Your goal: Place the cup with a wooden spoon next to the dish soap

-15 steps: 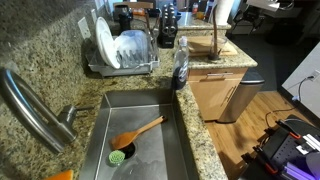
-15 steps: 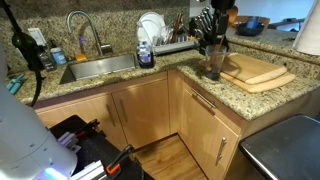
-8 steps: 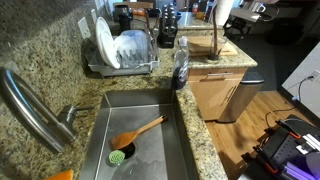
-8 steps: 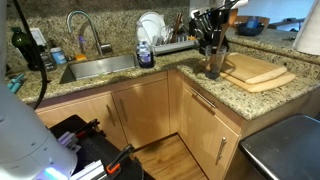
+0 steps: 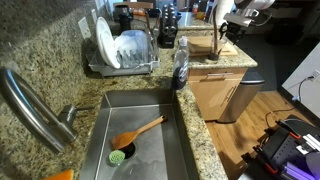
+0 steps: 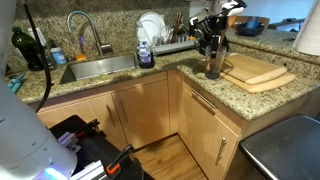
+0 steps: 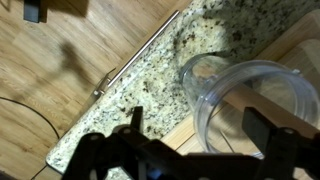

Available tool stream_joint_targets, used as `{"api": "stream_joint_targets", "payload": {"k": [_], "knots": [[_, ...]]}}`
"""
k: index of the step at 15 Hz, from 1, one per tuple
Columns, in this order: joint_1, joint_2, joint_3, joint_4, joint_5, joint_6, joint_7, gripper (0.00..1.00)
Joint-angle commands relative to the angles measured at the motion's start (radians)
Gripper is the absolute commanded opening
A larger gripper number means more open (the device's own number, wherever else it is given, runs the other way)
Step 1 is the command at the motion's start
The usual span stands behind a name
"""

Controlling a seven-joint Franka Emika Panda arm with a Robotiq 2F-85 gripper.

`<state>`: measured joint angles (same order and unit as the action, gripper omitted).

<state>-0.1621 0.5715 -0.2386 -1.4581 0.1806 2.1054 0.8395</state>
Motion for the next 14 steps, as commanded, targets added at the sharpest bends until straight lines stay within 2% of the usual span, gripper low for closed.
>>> {"api": "stream_joint_targets", "payload": {"k": [1, 4, 5, 7, 14], "knots": [[-0.008, 0.01, 0.002, 0.007, -0.03, -0.004, 0.032, 1.0], [-0.007, 0.037, -0.01, 0.016, -0.053, 0.004, 0.066, 1.0], [-0.015, 0.039, 0.0, 0.023, -0.041, -0.016, 0.05, 0.75], [-0.022, 0.042, 0.009, 0.034, -0.024, -0.04, 0.052, 0.66], [-0.018, 0.052, 0.006, 0.051, -0.031, -0.061, 0.064, 0.17]]}}
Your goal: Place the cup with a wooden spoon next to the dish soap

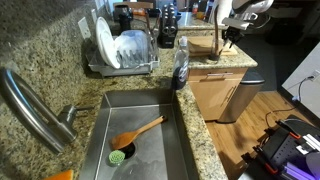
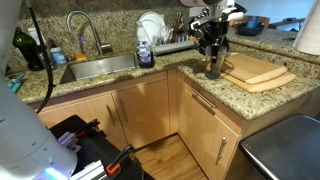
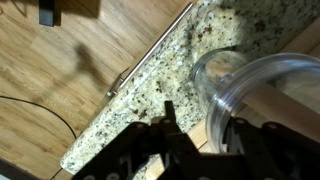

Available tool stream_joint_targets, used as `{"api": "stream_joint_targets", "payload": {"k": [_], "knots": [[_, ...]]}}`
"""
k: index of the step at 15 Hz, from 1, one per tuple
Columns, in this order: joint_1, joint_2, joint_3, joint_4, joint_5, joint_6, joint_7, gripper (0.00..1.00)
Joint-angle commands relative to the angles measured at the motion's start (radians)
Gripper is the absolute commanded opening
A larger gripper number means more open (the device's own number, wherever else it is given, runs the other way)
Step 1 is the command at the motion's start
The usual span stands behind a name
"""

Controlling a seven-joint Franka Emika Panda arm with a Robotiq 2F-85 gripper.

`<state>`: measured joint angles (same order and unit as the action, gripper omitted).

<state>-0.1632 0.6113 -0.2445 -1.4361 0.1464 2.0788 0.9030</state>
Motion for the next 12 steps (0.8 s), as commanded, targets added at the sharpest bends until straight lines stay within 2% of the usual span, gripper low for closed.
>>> {"api": "stream_joint_targets", "payload": {"k": [1, 2, 4, 8, 12], "knots": [[-0.016, 0.012, 0.012, 0.031, 0.003, -0.036, 0.002, 0.11], [-0.015, 0.013, 0.011, 0.033, 0.002, -0.037, 0.003, 0.03], [-0.015, 0.015, 0.01, 0.038, -0.001, -0.04, 0.006, 0.0], [0.0, 0.015, 0.0, 0.066, -0.035, -0.071, 0.016, 0.03], [0.019, -0.062, 0.036, 0.085, -0.031, -0.128, -0.034, 0.03]]}}
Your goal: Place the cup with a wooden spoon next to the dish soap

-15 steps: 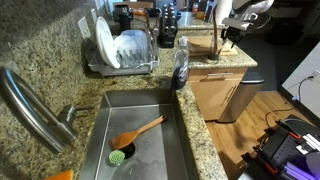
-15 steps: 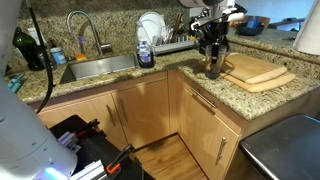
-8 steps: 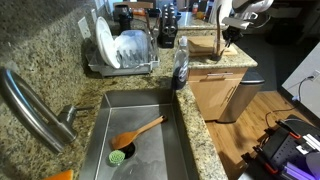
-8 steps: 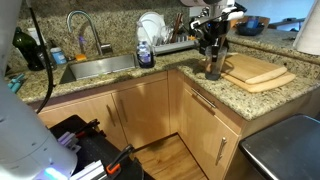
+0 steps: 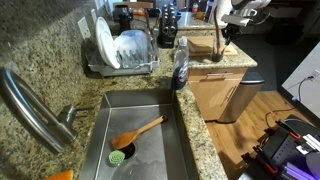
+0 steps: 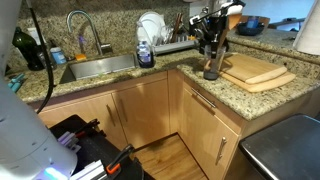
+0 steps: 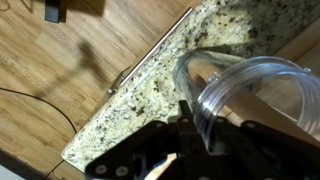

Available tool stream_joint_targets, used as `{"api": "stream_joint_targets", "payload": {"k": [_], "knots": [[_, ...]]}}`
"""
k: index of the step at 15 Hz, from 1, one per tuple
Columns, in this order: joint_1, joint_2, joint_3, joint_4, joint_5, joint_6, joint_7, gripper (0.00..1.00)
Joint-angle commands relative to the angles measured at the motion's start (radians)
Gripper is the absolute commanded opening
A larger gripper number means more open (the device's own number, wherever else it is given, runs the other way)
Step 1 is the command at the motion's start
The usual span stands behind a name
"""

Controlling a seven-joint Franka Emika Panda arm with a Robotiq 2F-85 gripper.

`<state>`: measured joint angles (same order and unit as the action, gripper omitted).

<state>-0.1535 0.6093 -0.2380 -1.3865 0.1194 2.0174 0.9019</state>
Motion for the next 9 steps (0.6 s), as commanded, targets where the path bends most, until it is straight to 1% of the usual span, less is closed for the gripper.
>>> {"api": "stream_joint_targets", "payload": {"k": [1, 3, 4, 5, 6, 9], "knots": [[0.019, -0.086, 0.042, 0.036, -0.003, -0.073, -0.051, 0.03], [0.04, -0.136, 0.071, 0.043, 0.007, -0.076, -0.079, 0.03], [0.047, -0.151, 0.086, 0.06, 0.015, -0.116, -0.09, 0.03], [0.041, -0.096, 0.065, 0.061, 0.0, -0.063, -0.05, 0.03], [0.051, -0.116, 0.072, 0.063, -0.001, -0.077, -0.046, 0.12], [0.051, -0.103, 0.069, 0.06, -0.002, -0.074, -0.041, 0.12]]}}
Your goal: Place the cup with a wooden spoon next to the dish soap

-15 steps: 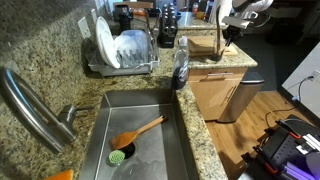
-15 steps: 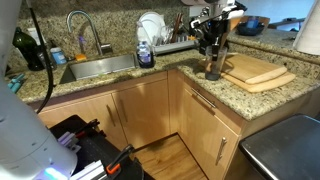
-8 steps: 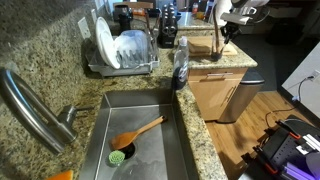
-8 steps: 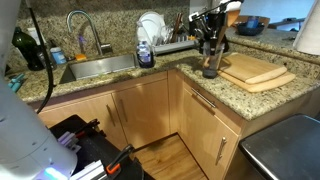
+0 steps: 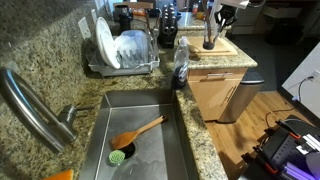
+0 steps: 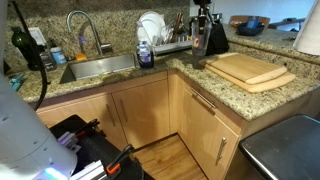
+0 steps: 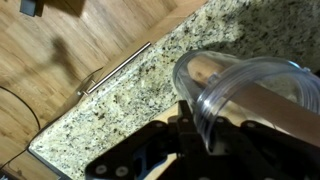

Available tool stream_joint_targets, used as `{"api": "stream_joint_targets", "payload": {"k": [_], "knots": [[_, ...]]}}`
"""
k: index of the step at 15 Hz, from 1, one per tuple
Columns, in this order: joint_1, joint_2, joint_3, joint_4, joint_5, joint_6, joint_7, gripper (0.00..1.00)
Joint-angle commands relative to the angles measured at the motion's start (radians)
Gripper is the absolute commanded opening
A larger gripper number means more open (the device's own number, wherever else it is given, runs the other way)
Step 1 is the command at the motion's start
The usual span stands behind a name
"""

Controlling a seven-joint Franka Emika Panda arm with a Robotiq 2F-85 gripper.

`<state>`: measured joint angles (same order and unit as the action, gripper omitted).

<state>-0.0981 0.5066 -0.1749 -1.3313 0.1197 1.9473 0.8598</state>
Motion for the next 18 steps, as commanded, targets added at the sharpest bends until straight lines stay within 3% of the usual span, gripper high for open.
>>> {"api": "stream_joint_targets", "payload": {"k": [1, 2, 3, 5, 11, 12, 15, 16, 18], "knots": [[-0.009, 0.011, 0.003, 0.005, -0.003, -0.004, 0.0, 0.12], [-0.011, 0.018, 0.003, 0.005, -0.002, -0.003, 0.0, 0.12], [-0.013, 0.022, 0.002, 0.005, -0.002, -0.001, 0.0, 0.03], [0.012, 0.048, 0.023, 0.032, 0.002, 0.054, 0.0, 0.03], [0.178, 0.103, 0.065, 0.031, -0.12, 0.301, -0.001, 0.03], [0.155, 0.077, 0.064, 0.01, -0.089, 0.245, 0.003, 0.12], [0.2, 0.104, 0.067, 0.013, -0.112, 0.288, 0.013, 0.12], [0.197, 0.106, 0.065, 0.013, -0.112, 0.289, 0.012, 0.03], [0.158, 0.126, 0.113, 0.063, -0.041, 0.152, -0.05, 0.03]]}}
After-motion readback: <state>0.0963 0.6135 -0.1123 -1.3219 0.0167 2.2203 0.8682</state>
